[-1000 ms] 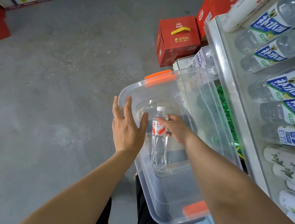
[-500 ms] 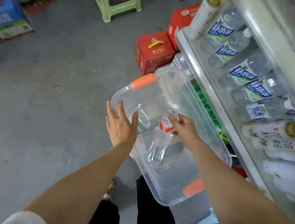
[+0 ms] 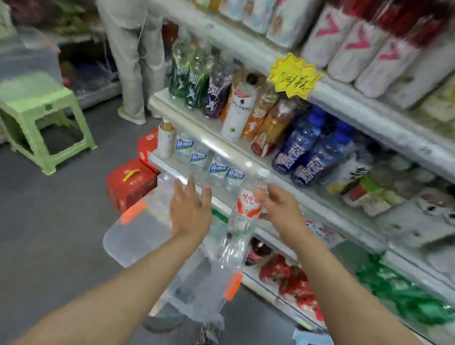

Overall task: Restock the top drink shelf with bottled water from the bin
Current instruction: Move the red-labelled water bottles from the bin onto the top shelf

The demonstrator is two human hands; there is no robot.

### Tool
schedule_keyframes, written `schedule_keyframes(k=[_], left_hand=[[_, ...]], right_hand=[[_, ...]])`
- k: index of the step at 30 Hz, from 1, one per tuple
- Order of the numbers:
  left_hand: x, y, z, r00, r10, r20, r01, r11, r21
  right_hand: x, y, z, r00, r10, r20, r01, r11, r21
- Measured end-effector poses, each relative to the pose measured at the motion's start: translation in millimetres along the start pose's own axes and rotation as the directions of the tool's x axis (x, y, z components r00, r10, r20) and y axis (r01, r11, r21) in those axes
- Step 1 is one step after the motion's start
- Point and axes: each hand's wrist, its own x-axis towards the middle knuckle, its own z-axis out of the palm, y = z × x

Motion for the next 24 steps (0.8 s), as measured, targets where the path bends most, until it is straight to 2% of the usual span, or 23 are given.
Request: schedule_keyframes(k=[3,8,12,16,19,24], left_hand=[[-26,86,3,0.977,0.181,0.114,-0.163,0.975,-0.151],[-77,210,0,0.892,0.391,0.226,-0.285,0.876,-0.390],[-115,299,-3,0.791,0.531,0.305,-0.314,0.779,-0.542],[-151,377,8,0.641,0.692,0.332,-0.375,0.660,-0.651],[-176,432,24,0.593,0.728,0.345,-0.370,0.627,-0.686],[-197,503,58,0.529,0.762,0.375,-0.341,0.595,-0.728]], right_hand=[[-33,-62,-54,0.980,-0.136,-0.147,0.127,0.990,-0.067],[-84,-154,-147,0.900,-0.332,-0.281,0.266,0.932,-0.247],[-126,-225,-221,0.819,-0.422,-0.389,0.339,0.902,-0.266],[-159,-283,-297,0.745,-0.502,-0.440,0.423,0.865,-0.270],[-178,-319,-350,0.680,-0.530,-0.507,0.447,0.847,-0.287],[-200,-371,-431,0.589,-0.615,-0.525,0.505,0.787,-0.355]])
